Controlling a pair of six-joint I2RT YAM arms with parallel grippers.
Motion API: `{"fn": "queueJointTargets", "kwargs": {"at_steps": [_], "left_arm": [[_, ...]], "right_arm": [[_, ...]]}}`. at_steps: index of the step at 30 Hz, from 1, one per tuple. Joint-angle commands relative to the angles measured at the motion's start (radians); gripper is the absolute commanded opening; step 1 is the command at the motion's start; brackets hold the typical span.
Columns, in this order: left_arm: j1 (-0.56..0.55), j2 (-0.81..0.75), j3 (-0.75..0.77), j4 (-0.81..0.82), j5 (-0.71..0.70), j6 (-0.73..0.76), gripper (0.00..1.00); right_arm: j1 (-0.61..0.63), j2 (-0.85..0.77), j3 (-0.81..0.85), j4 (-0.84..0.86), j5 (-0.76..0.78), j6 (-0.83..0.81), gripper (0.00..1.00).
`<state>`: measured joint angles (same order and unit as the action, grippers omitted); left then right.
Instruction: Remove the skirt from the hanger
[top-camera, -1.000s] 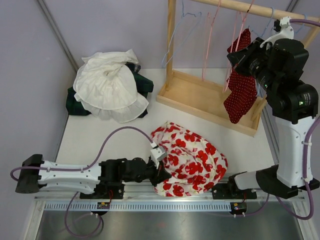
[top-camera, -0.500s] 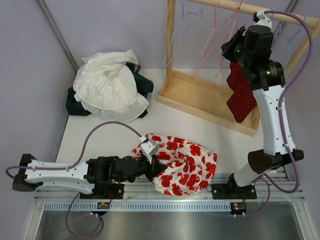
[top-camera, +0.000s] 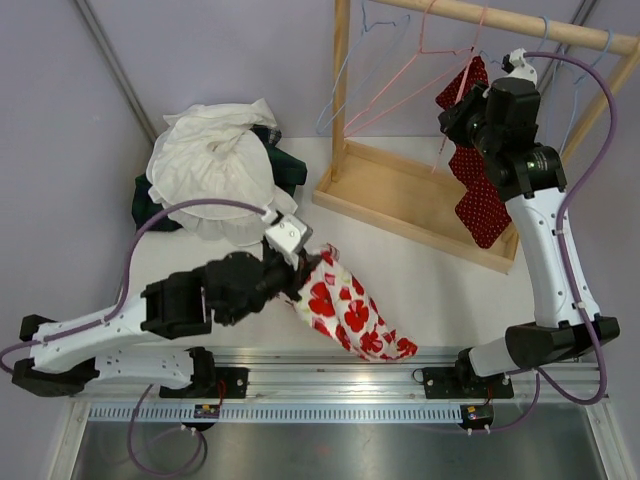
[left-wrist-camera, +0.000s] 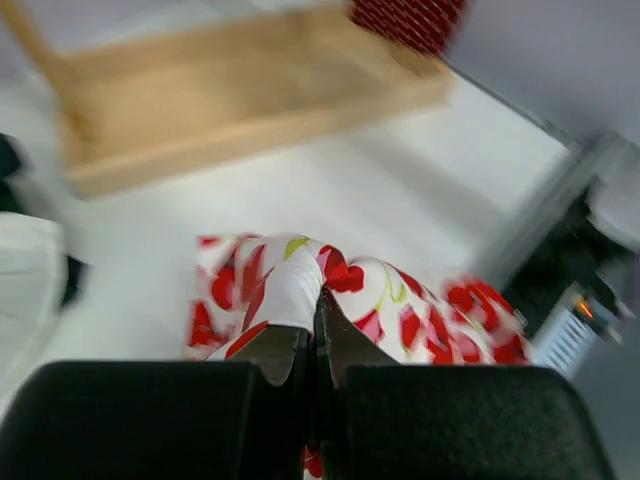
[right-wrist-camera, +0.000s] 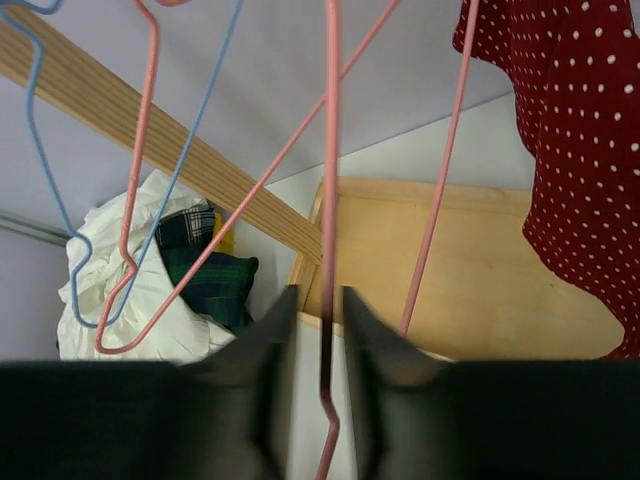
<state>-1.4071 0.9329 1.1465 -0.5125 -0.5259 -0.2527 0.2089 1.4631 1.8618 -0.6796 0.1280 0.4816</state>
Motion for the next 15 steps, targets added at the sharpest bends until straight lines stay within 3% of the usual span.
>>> {"fn": "queueJointTargets", "kwargs": {"at_steps": [1,2,3,5,6,8,9,11,12,15], "left_arm": [[0.175,0.043,0.181,-0.021,0.037,0.206,0.0],[0.219,0.055,0.212,-0.015,0.064,0.234,0.0],[0.305,0.067,0.244,-0.012,0.082,0.289,0.0],[0.396,0.121,0.359,-0.008,0.135,0.343,0.0],[0.501,0.142,0.41,-0.004,0.157,0.392,0.0],[0.635,0.235,0.576,-0.006,0.262,0.423,0.0],[0.792,0.28,0.638,-0.007,0.306,0.423,0.0],[0.948,0.378,0.792,-0.014,0.43,0.397,0.0],[1.074,0.514,0.958,-0.018,0.45,0.35,0.0],[1.241,0.788,1.308,-0.024,0.461,0.258,0.0]], "right_arm": [[-0.002,-0.066,0.002,0.043,-0.031,0.015,0.38],[-0.003,-0.069,0.004,0.04,-0.034,0.014,0.53],[-0.002,-0.078,0.005,0.035,-0.033,0.015,0.78],[-0.003,-0.087,0.01,0.026,-0.031,0.017,0.94],[-0.002,-0.092,0.016,0.008,-0.027,0.018,0.99],[-0.003,-0.119,0.004,-0.001,-0.034,0.023,0.99],[-0.003,-0.153,-0.007,-0.006,-0.042,0.023,0.99],[-0.003,-0.197,-0.045,0.006,-0.056,0.026,0.99],[-0.002,-0.222,-0.097,0.032,-0.062,0.025,1.0],[-0.002,-0.317,-0.197,0.069,-0.071,0.023,0.99]]}}
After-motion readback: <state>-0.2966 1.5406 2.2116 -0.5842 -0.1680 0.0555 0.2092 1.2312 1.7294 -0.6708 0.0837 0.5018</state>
